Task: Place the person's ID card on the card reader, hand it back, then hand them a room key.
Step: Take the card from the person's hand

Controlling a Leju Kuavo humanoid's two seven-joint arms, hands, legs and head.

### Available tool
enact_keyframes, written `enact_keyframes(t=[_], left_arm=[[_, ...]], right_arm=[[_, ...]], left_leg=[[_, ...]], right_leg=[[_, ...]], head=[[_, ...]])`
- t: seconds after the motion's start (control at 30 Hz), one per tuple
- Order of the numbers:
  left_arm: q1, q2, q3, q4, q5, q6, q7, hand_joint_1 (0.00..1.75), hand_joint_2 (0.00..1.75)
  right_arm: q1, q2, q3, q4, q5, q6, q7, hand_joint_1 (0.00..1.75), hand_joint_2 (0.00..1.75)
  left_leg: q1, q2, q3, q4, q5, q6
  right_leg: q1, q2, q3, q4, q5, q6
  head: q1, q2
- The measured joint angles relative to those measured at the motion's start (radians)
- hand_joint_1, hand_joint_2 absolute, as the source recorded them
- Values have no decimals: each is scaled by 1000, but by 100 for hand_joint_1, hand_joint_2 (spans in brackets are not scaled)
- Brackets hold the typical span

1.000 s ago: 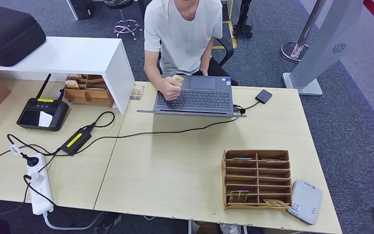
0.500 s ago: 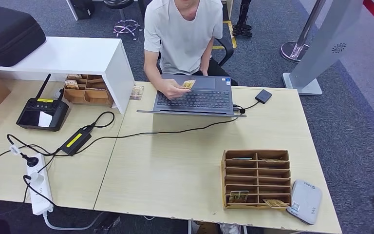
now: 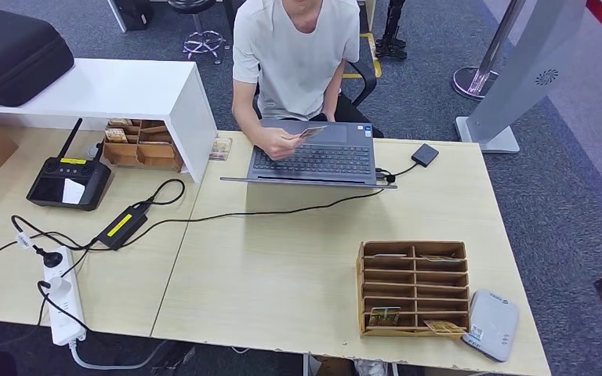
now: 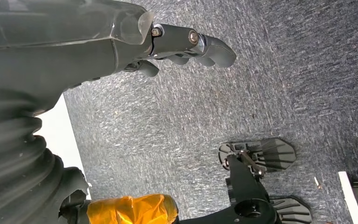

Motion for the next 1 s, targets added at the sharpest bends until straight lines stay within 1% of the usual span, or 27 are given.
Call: enact_keyframes(t=[0.1, 0.17, 0.23, 0.5, 0.63, 0.7, 0.83, 0.9, 1.0], left_arm=[[0, -4, 0, 0, 0, 12, 0, 0, 175], [1, -9, 0, 0, 0, 21, 0, 0, 175], [1, -13, 0, 0, 0, 25, 0, 0, 175], [5, -24, 0, 0, -4, 27, -18, 0, 175], [6, -27, 0, 0, -9, 27, -26, 0, 175], [6, -28, 0, 0, -9, 28, -27, 0, 175], [6, -30, 0, 0, -9, 31, -27, 0, 175], [8, -32, 0, 0, -6, 33, -27, 0, 175], [11, -35, 0, 0, 3, 42, -27, 0, 175]], right_arm=[[13, 22, 4, -80, 82, -17, 7, 0, 175], [26, 50, 3, -153, 144, -21, 14, 0, 175], [39, 79, -1, -220, 173, -22, -5, 0, 175], [85, 187, -56, -426, 125, -22, -257, 0, 175], [111, 242, -78, -520, 104, -23, -356, 0, 175], [124, 267, -83, -568, 96, -23, -390, 0, 175], [152, 306, -84, -646, 78, -23, -407, 0, 175], [181, 329, -71, -702, 54, -23, -408, 0, 175], [252, 386, -22, -829, 42, -23, -407, 0, 175]], left_leg=[[0, 0, 0, 0, 0, 0], [0, 0, 0, 0, 0, 0], [0, 0, 0, 0, 0, 0], [0, -1, 0, 0, 0, 0], [0, -1, 0, 0, 0, 0], [0, -1, 0, 0, 0, 0], [0, -1, 0, 0, 0, 0], [0, -2, -1, 0, 0, 0], [1, -2, -1, 0, 0, 0]], right_leg=[[0, 0, 0, 0, 0, 0], [0, 0, 0, 0, 0, 0], [0, 0, 0, 0, 0, 0], [0, -1, 0, 0, 0, 0], [0, -1, 0, 0, 0, 0], [0, -1, 0, 0, 0, 0], [0, -1, 0, 0, 0, 0], [0, -2, 0, 0, 0, 0], [1, -2, -1, 0, 0, 0]], head=[[0, 0], [0, 0], [0, 0], [0, 0], [0, 0], [0, 0], [0, 0], [0, 0], [0, 0]])
